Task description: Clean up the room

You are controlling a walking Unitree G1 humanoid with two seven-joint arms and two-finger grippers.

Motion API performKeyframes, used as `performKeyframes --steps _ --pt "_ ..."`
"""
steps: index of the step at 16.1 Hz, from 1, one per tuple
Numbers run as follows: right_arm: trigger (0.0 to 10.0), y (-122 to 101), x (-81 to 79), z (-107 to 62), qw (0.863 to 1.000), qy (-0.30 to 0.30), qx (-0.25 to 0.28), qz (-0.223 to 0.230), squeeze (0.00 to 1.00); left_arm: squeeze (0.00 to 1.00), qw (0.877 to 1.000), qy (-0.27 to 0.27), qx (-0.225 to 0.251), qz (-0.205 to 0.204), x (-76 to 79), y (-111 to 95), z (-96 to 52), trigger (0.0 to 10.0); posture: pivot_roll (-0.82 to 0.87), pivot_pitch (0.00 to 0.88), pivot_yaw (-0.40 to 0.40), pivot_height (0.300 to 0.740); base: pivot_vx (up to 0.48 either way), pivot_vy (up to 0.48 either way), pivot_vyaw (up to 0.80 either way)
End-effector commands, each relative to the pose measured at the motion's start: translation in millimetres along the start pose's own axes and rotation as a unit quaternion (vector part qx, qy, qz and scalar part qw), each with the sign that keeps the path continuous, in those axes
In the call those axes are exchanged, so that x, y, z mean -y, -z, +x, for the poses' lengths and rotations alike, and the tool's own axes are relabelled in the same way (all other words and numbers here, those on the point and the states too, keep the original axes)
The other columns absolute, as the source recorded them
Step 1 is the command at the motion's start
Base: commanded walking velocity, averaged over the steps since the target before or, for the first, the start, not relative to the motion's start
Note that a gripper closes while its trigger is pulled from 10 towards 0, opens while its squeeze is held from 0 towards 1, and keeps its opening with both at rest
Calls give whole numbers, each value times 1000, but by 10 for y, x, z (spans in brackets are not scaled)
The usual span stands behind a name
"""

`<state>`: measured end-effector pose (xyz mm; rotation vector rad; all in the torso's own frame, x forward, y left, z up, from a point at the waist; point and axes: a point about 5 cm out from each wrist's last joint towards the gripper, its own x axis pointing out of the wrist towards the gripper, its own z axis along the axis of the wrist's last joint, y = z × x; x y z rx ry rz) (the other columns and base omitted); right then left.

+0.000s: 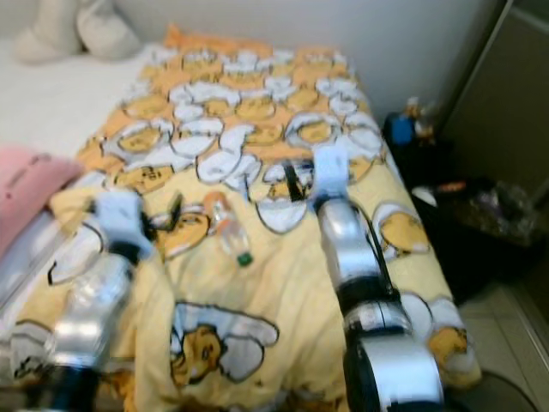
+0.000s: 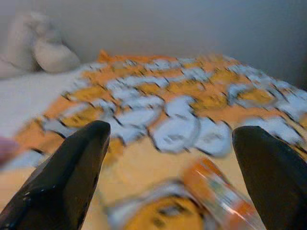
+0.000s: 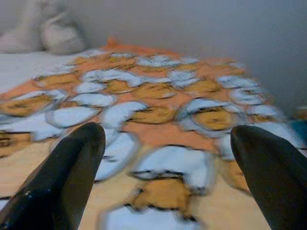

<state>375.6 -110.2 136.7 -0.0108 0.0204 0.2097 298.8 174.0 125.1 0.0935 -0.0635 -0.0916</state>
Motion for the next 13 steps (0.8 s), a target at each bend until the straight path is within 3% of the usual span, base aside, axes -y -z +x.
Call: performKeyframes --steps 1,2,3,5,8,9,11,13 --pt "10000 186 -111 -14 999 -15 -47 18 0 0 999 32 -9 -6 -75 -68 -38 10000 141 29 12 740 0 0 0" --pt "10000 195 -133 0 998 -18 -54 15 0 0 998 67 -19 -10 -64 -96 -42 10000 146 36 17 740 0 0 0" --pt "10000 208 -138 28 998 -7 -65 14 0 0 985 167 -27 -27 32 -241 -107 10000 173 71 24 740 0 0 0" --pt "10000 175 -123 64 998 18 -66 4 0 0 963 266 -22 -32 212 -437 -284 10000 195 116 27 740 0 0 0" --pt "10000 104 -187 118 998 20 -57 3 0 0 947 318 -21 -37 329 -586 -457 10000 218 151 29 740 0 0 0" --pt "10000 133 -272 132 997 12 -74 -20 0 0 922 384 -43 -13 414 -606 -642 10000 241 174 27 740 0 0 0" --pt "10000 208 -323 113 996 4 -93 -13 0 0 906 420 -61 8 444 -623 -802 10000 262 196 21 740 0 0 0" --pt "10000 301 -355 80 993 3 -114 -2 0 0 901 427 -75 9 458 -671 -908 10000 287 223 14 740 0 0 0"
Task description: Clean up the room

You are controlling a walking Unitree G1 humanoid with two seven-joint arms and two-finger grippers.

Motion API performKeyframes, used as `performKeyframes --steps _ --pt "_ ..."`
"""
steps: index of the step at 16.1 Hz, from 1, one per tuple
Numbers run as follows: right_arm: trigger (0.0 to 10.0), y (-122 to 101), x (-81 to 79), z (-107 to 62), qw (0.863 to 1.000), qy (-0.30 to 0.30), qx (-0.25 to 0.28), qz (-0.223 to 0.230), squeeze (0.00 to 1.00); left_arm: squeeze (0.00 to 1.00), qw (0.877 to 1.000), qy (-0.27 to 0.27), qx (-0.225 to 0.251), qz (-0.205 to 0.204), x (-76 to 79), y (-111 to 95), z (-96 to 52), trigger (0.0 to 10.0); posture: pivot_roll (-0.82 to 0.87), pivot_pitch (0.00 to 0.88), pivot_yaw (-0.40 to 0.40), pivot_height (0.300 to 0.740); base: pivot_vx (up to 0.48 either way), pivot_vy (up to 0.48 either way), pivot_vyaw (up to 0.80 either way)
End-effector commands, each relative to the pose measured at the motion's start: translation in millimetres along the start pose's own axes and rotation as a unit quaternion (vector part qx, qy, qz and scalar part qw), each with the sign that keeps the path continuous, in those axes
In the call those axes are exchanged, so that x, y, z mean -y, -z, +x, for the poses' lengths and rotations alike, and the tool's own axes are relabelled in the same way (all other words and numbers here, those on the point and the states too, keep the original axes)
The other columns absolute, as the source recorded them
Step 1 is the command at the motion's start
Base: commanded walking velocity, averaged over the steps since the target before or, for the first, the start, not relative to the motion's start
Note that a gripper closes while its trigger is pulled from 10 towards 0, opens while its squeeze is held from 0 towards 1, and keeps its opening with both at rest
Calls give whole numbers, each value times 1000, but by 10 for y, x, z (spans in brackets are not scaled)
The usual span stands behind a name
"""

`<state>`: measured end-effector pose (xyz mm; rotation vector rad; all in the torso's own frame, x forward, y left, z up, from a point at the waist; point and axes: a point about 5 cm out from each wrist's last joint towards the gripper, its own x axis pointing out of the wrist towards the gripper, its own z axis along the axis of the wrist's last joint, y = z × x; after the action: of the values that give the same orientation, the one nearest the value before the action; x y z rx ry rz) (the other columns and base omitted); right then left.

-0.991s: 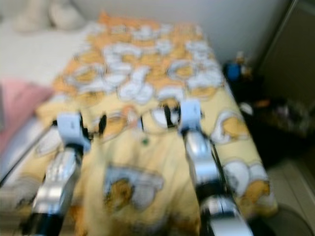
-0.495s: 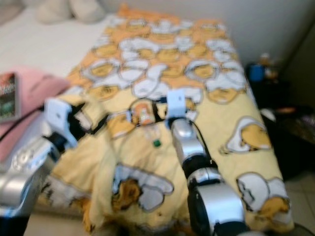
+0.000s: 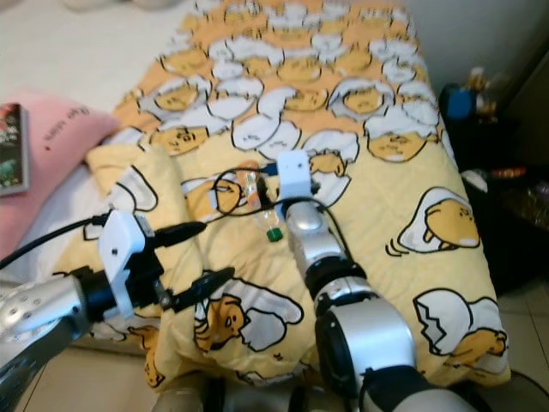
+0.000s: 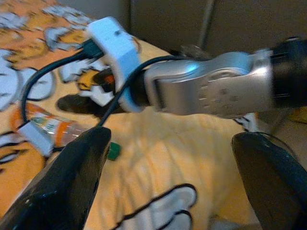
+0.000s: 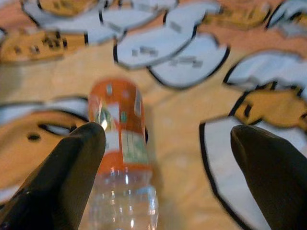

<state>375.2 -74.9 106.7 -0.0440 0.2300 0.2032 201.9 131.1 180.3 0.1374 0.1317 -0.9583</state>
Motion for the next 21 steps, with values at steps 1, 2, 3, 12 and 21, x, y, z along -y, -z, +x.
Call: performKeyframes --steps 1,2,3,12,21 --pt "10000 43 -41 -3 1000 -7 -14 5 0 0 1000 4 -6 -4 77 -45 -59 10000 310 250 14 740 0 0 0" --pt "10000 53 -55 -5 1000 -10 -15 4 0 0 1000 8 -10 -5 108 -56 -81 10000 318 261 16 740 0 0 0" --pt "10000 66 -91 -7 1000 -19 -17 5 0 0 999 27 -22 -8 190 -66 -142 10000 337 285 17 740 0 0 0" --pt "10000 293 -388 -64 991 -96 -89 -5 0 0 996 44 -80 -8 367 -92 -360 10000 371 376 -3 740 0 0 0" --pt "0 127 -290 -10 993 -99 -69 15 0 0 996 7 -77 -33 293 15 -243 10000 332 344 -15 740 0 0 0"
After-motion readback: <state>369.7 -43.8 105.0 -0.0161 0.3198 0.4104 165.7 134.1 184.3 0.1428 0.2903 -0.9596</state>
